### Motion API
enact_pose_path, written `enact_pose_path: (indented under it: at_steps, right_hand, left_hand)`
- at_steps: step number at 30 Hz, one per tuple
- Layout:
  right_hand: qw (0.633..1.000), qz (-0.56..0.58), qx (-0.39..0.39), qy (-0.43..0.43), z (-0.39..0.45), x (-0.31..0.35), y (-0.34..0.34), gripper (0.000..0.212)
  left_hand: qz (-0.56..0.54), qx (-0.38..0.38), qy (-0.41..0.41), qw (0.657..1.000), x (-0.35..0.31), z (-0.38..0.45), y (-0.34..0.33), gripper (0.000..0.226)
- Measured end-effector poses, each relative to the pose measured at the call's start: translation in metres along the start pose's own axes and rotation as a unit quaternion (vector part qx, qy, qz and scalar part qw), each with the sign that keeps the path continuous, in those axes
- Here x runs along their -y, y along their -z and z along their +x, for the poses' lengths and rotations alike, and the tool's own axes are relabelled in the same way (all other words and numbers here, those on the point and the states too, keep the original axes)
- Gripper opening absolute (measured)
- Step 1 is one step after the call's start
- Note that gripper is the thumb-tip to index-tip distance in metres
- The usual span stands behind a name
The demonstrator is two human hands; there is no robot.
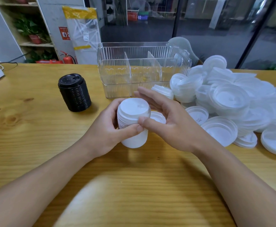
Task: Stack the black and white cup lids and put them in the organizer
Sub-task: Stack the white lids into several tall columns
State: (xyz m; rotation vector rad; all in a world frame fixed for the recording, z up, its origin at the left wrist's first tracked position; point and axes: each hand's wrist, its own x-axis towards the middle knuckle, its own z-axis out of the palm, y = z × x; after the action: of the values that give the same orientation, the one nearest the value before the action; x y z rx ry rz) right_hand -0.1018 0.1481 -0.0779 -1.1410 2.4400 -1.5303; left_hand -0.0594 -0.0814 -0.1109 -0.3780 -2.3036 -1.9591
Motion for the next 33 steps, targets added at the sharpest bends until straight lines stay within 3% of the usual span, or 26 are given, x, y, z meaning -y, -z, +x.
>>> enact_pose_path:
  at_steps: [4,9,13,15,19,24,27,29,33]
  right_hand:
    - [0.999,-0.047,-0.01,-0.021,-0.003,-0.007,0.021,0.067]
    - [0.968,-0.24,0.018,-0.064,-0.006,-0.022,0.033,0.043]
    - [0.954,-0.29,0.039,-0.067,-0.002,-0.034,0.018,0.038]
    - [0.95,-0.305,0.04,-0.057,0.001,-0.038,0.012,0.023]
    - [0.963,-0.261,-0.007,-0.073,0.001,-0.035,0.012,0.007]
    - [0.981,-0.085,-0.119,-0.129,0.005,-0.03,0.011,0.007]
    - [0.973,-0.003,-0.132,-0.187,0.007,-0.027,0.004,0.023]
    - [0.972,-0.032,-0.124,-0.199,0.007,-0.029,0.001,0.027]
    - [0.954,-0.213,-0.11,-0.178,0.003,-0.029,0.008,0.034]
  left_hand:
    - [0.018,-0.013,-0.01,1.0,-0.002,0.0,0.006,0.081]
    - [0.028,-0.035,-0.027,0.999,-0.002,0.0,0.007,0.09]
    - [0.011,-0.045,-0.051,0.998,-0.007,0.0,0.005,0.092]
    - [0.013,-0.045,-0.054,0.997,-0.007,0.0,0.003,0.084]
    - [0.008,-0.033,-0.041,0.999,-0.003,0.001,0.0,0.071]
    - [-0.005,-0.024,-0.037,0.999,-0.001,0.001,0.0,0.071]
    - [-0.004,-0.023,-0.037,0.999,0.0,0.001,0.0,0.072]
    - [-0.004,-0.024,-0.036,0.999,0.0,0.001,0.0,0.074]
    - [-0.005,-0.023,-0.034,0.999,-0.002,0.0,0.001,0.073]
